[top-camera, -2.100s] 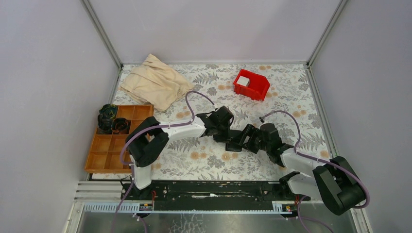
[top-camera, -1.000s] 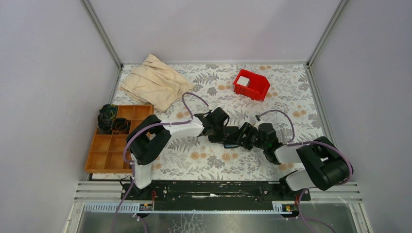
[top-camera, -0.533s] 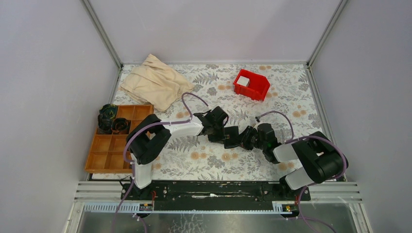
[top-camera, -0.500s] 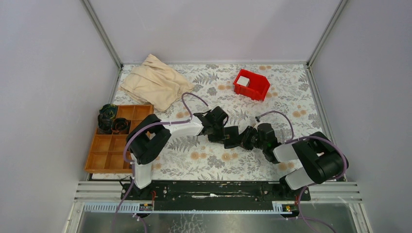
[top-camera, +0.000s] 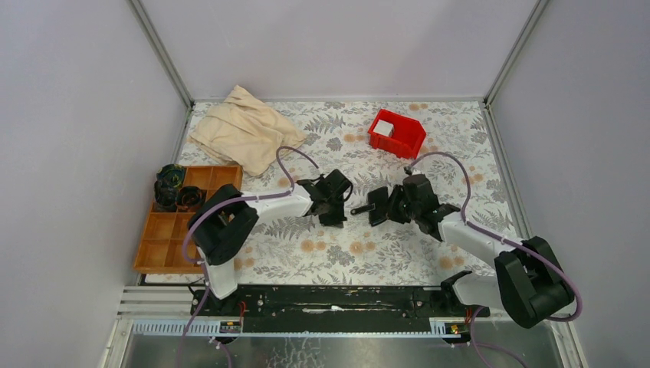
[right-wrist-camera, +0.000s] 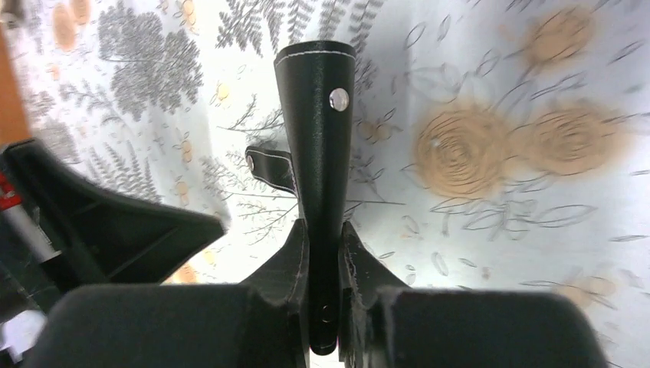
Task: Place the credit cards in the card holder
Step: Close the card holder at the center of the board.
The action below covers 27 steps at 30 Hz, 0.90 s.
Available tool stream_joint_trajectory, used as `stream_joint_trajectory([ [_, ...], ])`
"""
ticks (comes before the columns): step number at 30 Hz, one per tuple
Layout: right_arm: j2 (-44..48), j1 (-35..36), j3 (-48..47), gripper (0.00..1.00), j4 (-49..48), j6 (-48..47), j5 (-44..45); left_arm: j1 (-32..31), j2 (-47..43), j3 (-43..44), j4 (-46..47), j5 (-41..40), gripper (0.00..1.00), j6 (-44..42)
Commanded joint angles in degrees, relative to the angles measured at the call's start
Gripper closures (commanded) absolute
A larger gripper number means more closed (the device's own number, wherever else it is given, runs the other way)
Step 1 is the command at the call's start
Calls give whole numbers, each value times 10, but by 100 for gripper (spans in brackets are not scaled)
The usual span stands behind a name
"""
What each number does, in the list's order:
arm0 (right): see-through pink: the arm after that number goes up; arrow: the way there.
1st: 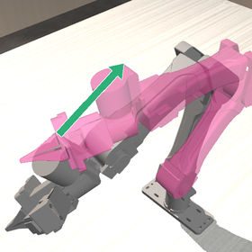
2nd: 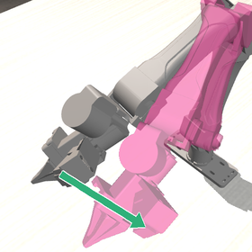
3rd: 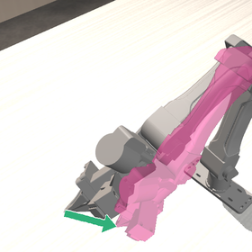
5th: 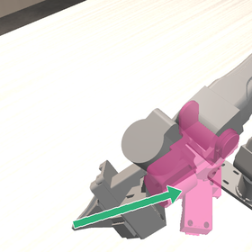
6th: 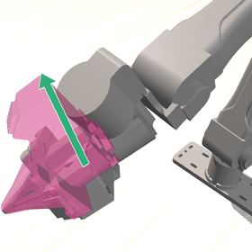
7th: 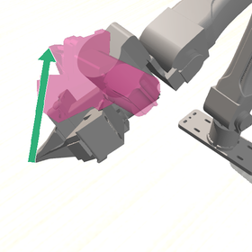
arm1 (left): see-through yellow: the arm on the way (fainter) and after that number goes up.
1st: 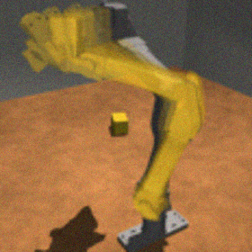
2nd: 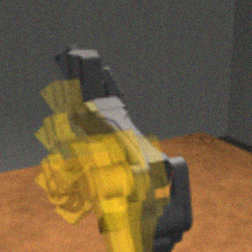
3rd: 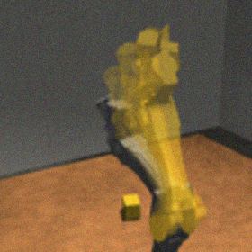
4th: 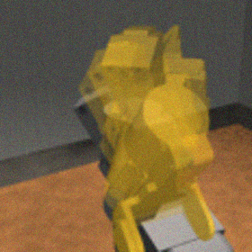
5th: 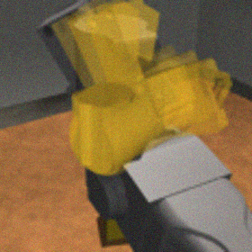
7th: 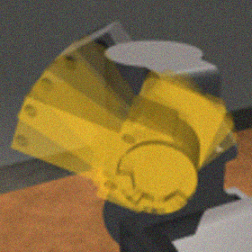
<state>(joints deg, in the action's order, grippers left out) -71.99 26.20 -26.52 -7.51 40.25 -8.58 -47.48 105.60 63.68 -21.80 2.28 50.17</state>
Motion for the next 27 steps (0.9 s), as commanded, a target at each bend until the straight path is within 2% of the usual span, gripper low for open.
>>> stream_joint_trajectory([
  [1, 22, 1, -94, 100, 175, -104, 117, 5, -61, -21, -33, -40, 98, 6],
  [7, 0, 2, -190, 100, 266, -169, 197, 11, -145, -60, -46, -68, 98, 31],
  [11, -27, 24, -267, 100, 328, -200, 285, 16, -196, -91, -52, -81, 97, 44],
  [18, -147, 125, -352, 100, 402, -212, 422, 26, -253, -129, -59, -96, 97, 53],
  [27, -272, 232, -385, 100, 440, -169, 512, 45, -312, -180, -69, -112, 97, 64],
])
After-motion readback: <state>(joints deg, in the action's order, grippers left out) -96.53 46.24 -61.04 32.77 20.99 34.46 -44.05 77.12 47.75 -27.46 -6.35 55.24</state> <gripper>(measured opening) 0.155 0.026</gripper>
